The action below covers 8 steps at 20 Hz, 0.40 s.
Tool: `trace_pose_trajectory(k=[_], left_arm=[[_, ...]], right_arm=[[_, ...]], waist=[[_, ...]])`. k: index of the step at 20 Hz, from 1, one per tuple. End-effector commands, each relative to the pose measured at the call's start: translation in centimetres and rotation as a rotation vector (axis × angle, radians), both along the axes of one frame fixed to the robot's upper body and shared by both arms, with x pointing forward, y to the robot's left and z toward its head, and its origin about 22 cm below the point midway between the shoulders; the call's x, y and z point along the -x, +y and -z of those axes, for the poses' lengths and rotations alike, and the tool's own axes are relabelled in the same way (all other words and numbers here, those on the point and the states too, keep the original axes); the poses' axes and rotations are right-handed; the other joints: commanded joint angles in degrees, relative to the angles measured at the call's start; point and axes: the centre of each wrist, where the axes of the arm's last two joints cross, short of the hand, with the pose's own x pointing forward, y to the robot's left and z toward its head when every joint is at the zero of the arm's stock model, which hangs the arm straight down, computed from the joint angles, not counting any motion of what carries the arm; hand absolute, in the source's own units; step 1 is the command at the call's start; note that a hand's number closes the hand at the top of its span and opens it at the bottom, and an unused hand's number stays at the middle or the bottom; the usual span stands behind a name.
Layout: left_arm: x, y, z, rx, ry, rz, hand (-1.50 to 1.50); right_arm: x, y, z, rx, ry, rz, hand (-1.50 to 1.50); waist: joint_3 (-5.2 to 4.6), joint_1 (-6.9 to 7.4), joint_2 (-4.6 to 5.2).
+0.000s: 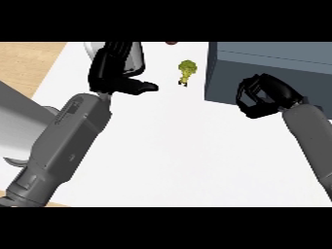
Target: Pick up the cup, place it into the drawer and close the drawer
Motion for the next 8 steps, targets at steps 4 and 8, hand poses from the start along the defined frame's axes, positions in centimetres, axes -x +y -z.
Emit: trace_pose_trajectory(k=[4,8], left_arm=[[0.5,0.7,0.9,0.022,0.009,0.019,-1.50],[0.3,1.3,0.3,0.010,-0.002,0.029,-1.50]], right_arm=[[-3.2,-2.7,-9.5,0.034,-0.212,0.191,1.50],[-2.8,-3.9,-9.8,0.023,-0.197,0.182,1.50]], waist=[[-0.65,2.99,1.37],[-0.58,2.92,1.23]])
